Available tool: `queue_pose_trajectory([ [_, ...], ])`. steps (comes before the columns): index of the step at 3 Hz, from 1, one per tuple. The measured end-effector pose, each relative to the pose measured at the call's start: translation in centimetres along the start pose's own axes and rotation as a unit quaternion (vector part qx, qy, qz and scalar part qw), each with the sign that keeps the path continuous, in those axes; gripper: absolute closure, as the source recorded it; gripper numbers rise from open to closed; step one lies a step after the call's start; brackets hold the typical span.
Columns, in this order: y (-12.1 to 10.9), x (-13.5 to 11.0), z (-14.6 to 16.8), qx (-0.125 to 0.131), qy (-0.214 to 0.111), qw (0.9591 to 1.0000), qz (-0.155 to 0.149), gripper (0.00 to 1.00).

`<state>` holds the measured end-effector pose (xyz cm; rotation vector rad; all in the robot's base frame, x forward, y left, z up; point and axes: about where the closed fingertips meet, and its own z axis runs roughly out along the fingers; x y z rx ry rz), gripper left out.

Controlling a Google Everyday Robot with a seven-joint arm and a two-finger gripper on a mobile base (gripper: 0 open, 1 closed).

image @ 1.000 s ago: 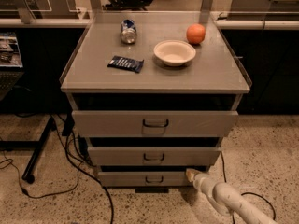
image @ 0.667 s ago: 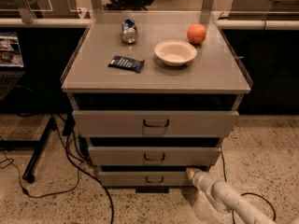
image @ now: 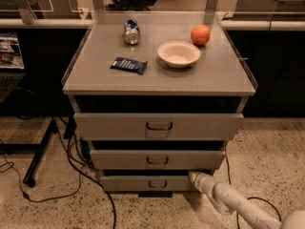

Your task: Open bottom drawer

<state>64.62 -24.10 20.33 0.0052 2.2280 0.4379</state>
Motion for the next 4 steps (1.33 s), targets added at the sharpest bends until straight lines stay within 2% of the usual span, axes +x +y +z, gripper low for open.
queue_pose_trajectory([
  [1,0.0,0.4,0.9,0.017,0.028,0.9994,-0.006,1.0],
  [2,0.0,0.4,0.9,0.017,0.028,0.9994,-0.006,1.0],
  [3,-0.6,0.9,0.2,0.017,0.061,0.998,0.002,1.0],
  [4,-2.3,2.0,-1.7,-0.007,0.104,0.9945,0.01,1.0],
])
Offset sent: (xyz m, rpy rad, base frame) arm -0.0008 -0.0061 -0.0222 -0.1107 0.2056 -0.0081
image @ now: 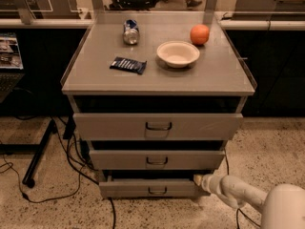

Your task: Open bottom drawer

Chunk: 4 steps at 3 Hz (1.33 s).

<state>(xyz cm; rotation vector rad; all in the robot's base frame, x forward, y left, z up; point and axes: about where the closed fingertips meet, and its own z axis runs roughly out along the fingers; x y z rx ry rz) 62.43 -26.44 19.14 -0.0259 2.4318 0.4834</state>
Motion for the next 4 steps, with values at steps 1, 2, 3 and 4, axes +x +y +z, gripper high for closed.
queue_pose_trajectory([
  [1,-0.9,1.2,-1.4,-0.038,0.026,0.9989,-0.001,1.0],
  [2,-1.0,2.2,-2.4,-0.082,0.054,0.9952,-0.005,1.0],
  [3,-1.0,2.2,-2.4,-0.082,0.054,0.9952,-0.005,1.0],
  [4,-0.4,2.5,-1.9,-0.083,0.067,0.9942,-0.014,1.0],
])
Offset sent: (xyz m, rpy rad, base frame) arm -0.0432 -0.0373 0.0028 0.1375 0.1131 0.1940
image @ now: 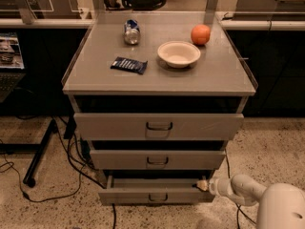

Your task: Open bottom drawer

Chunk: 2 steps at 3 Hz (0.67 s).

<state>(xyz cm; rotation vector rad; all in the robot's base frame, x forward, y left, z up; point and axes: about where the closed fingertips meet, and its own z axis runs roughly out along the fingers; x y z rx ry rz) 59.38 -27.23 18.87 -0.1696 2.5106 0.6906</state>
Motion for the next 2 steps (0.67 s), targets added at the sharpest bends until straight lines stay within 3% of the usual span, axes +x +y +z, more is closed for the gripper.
queue_pose_trajectory([
  [1,0.96,1.14,1.26,-0.009,0.037,0.9991,-0.018,1.0],
  [2,0.98,1.12,1.22,-0.009,0.037,0.9991,-0.018,1.0],
])
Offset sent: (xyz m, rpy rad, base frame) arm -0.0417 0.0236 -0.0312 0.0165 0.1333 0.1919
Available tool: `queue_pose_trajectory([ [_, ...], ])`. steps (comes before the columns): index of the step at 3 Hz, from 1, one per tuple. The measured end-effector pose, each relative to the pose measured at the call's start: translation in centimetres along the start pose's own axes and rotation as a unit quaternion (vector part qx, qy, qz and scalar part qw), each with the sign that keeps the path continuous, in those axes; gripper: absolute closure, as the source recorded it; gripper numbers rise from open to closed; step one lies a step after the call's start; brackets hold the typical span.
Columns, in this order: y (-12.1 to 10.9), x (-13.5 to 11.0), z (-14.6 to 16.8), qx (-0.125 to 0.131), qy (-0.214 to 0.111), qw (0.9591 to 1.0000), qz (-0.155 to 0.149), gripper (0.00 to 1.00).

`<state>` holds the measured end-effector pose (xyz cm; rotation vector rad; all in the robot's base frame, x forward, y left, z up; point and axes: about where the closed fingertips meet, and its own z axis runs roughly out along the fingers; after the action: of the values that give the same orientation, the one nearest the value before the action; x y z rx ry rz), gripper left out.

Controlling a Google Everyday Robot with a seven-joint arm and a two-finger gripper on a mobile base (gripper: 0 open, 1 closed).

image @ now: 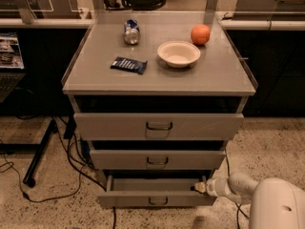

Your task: Open bottom drawer

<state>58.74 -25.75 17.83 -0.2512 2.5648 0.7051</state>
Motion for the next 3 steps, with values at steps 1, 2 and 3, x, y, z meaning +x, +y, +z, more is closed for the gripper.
queue_pose_trajectory([
  [1,0.3,2.5,-0.5,-0.025,0.018,0.9995,0.005,1.0],
  [2,0.5,2.8,-0.7,-0.027,0.022,0.9994,0.005,1.0],
  [3,1.5,6.1,-2.2,-0.034,0.054,0.9979,0.001,1.0],
])
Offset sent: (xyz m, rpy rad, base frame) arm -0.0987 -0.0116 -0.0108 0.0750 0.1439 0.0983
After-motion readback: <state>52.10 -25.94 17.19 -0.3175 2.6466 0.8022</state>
